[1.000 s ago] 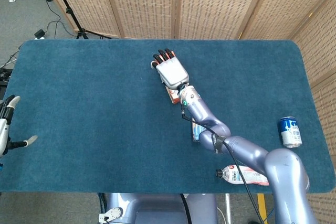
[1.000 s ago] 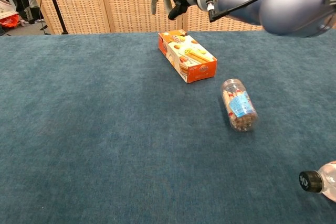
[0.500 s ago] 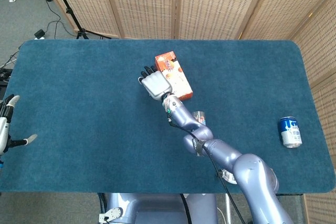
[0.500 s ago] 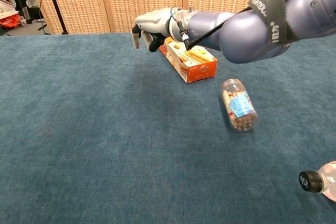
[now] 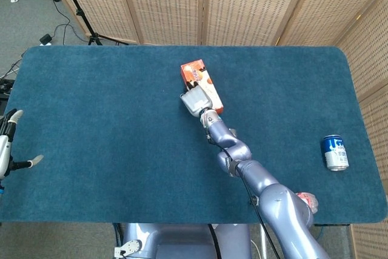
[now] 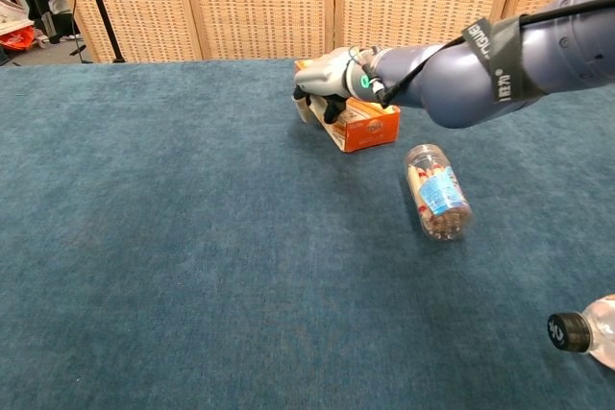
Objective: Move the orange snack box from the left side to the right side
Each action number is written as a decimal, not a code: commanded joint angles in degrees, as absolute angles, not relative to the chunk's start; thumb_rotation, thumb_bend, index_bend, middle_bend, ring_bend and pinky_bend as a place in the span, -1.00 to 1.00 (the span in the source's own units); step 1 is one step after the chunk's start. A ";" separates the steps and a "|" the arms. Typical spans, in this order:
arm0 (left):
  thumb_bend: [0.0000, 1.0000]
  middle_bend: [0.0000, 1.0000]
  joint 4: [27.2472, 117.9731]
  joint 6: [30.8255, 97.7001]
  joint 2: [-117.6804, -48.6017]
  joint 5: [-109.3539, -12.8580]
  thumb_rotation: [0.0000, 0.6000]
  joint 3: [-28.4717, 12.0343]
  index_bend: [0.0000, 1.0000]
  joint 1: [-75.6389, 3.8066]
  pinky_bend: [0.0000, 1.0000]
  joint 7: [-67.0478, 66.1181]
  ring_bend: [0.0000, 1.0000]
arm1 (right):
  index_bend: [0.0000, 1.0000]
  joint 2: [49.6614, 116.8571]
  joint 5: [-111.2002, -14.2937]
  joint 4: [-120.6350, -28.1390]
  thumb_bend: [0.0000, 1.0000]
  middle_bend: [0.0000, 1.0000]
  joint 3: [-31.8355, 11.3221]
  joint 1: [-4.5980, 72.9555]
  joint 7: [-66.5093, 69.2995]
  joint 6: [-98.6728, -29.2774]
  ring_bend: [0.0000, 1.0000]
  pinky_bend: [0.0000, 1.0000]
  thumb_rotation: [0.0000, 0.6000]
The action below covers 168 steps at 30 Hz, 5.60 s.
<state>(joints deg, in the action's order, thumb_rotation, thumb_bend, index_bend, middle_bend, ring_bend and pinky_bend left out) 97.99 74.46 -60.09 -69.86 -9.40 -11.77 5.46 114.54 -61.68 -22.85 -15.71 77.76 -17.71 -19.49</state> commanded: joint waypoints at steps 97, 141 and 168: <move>-1.00 -1.00 99.12 76.08 -63.83 -70.31 1.00 -8.65 -1.00 -13.12 -1.00 -4.19 -1.00 | -0.41 102.12 -49.65 -12.26 1.00 -0.46 -14.70 69.79 3.39 -2.97 -0.73 -0.65 1.00; -0.98 -1.00 100.35 77.32 -62.14 -76.79 1.00 -6.34 -1.00 -12.05 -1.00 -0.48 -1.00 | -0.35 81.22 -51.98 -47.23 1.00 -0.40 -8.40 59.61 14.50 -9.15 -0.67 -0.52 1.00; -0.98 -1.00 100.94 78.53 -61.88 -79.06 1.00 -5.64 -1.00 -11.52 -1.00 0.00 -1.00 | -0.35 67.88 -45.91 -78.09 1.00 -0.41 0.04 54.51 -0.35 -31.10 -0.67 -0.52 1.00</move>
